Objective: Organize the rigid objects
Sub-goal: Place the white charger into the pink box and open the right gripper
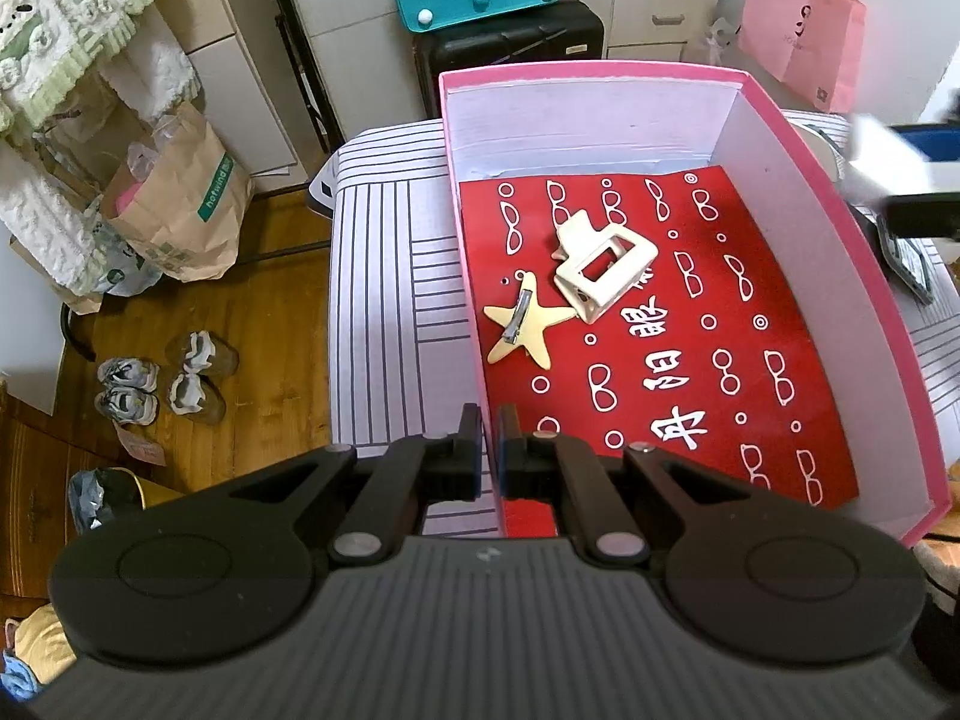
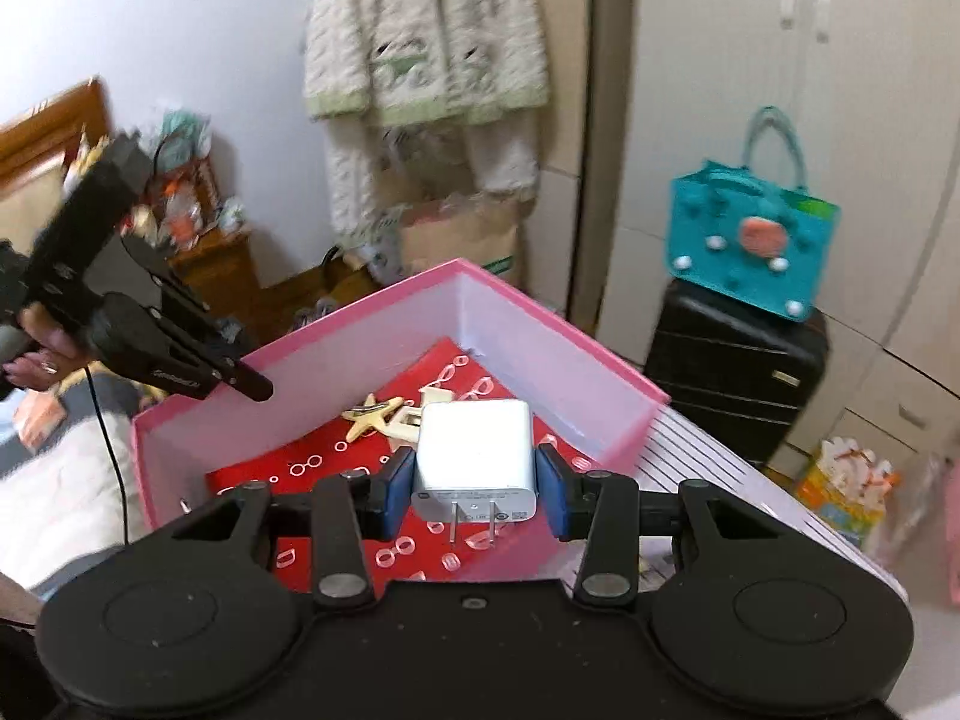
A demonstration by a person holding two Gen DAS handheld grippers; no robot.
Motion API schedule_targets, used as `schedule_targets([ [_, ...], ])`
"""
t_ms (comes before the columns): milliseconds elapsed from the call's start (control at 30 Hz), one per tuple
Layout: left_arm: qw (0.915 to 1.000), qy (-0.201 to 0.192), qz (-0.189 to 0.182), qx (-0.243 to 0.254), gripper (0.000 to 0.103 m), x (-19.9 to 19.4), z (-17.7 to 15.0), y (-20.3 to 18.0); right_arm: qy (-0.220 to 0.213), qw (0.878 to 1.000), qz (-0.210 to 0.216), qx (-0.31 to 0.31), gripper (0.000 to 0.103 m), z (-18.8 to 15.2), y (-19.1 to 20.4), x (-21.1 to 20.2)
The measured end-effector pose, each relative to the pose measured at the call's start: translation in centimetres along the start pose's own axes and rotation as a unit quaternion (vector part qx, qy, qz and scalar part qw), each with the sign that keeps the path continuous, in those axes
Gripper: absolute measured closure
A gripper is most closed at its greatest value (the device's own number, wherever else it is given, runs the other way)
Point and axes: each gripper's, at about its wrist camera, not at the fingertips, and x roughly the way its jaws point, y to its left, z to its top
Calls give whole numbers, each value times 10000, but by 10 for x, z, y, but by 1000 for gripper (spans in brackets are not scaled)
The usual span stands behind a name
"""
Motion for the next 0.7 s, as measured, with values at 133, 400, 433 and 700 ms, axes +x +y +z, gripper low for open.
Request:
schedule_targets([
  [133,9997,153,13,172,99,2,5,-2,511,9981,-12,-351,55,18,12,46],
  [400,9985,429,-58,349,98,4,13,-2,1415,9877,-298,-600,55,29,8,115],
  [433,9985,415,-63,365,98,3,12,-2,1524,9860,-311,-601,55,29,8,122],
  [700,9988,280,-145,362,98,2,9,1,1985,9780,-365,-527,55,28,12,148],
])
